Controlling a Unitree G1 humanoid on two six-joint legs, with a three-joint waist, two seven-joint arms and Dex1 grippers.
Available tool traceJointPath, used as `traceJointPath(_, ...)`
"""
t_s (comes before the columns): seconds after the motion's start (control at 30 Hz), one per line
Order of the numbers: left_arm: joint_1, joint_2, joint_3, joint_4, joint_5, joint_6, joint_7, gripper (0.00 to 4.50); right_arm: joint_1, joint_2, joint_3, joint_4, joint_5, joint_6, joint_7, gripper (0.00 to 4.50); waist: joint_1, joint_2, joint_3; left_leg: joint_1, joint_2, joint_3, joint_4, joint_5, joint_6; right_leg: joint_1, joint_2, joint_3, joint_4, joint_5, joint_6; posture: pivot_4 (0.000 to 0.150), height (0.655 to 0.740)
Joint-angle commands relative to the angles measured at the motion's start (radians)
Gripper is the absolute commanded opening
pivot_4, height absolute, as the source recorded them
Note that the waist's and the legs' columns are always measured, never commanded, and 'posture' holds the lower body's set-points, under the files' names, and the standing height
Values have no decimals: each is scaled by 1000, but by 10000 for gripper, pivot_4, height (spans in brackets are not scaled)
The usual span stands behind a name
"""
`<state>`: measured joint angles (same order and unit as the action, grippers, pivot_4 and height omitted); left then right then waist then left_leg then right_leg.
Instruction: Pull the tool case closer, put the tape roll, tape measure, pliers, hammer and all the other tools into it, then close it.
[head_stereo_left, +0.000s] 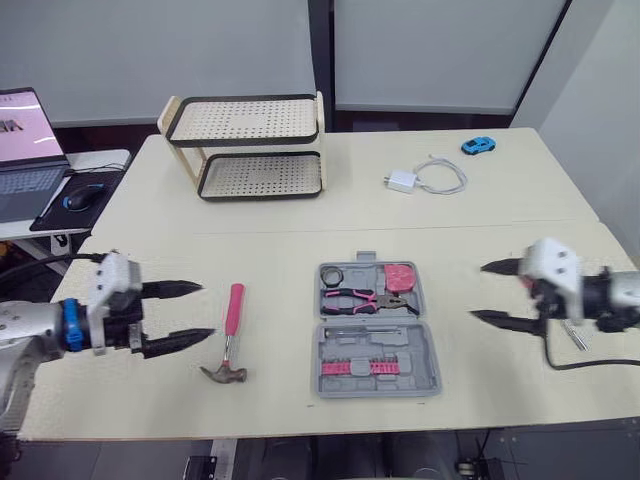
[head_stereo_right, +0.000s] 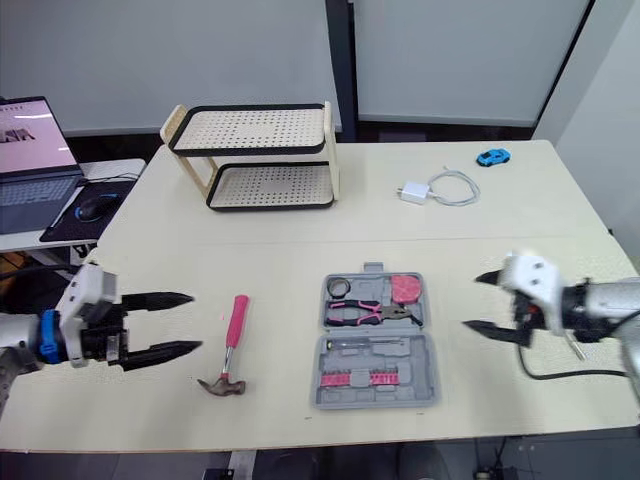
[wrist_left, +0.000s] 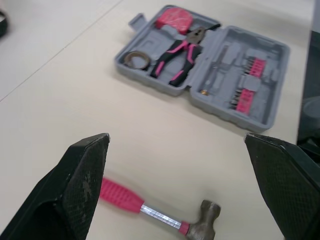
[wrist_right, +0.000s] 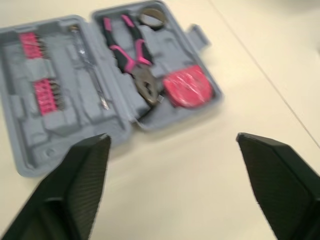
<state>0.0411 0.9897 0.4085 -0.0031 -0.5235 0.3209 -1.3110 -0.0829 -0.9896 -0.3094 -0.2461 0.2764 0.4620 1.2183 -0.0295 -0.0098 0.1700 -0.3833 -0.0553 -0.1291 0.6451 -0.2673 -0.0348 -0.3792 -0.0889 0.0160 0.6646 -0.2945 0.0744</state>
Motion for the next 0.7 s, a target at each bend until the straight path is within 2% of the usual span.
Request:
traceJointPath(0.03, 12, 39, 108, 138, 31, -47, 17, 45000, 70, -39, -163, 143, 6, -106, 17, 44893, 1, 0, 0, 0, 0, 0, 0, 0, 0, 0, 0, 0, 0, 0, 0, 1500, 7400)
traceJointPath(0.17, -8, 58, 144, 396, 83, -144, 37, 45000, 108, -55, -259, 440, -25, -251, -24, 44893, -1, 0, 0, 2, -2, 3, 0, 0, 0, 1, -1, 1, 0, 0, 0, 1500, 7400)
traceJointPath(0.37, -56, 59, 126, 616, 128, -234, 67, 45000, 56, -117, -279, 752, -44, -394, -80, 44893, -4, 1, 0, 3, -2, 7, -1, 0, 0, 1, -1, 2, 1, 0, 0, 1500, 7400)
traceJointPath(0.5, -78, 57, 113, 659, 142, -263, 77, 45000, 40, -139, -257, 828, -58, -453, -103, 44893, -5, 1, 0, 3, -1, 7, -1, 0, 0, 1, 0, 1, 1, 0, 0, 1500, 7400)
traceJointPath(0.7, -77, 49, 106, 652, 148, -267, 79, 45000, 43, -140, -245, 834, -50, -457, -123, 44893, -6, 1, 0, 3, -1, 7, -1, 0, 0, 1, 0, 2, 1, 0, 0, 1500, 7400)
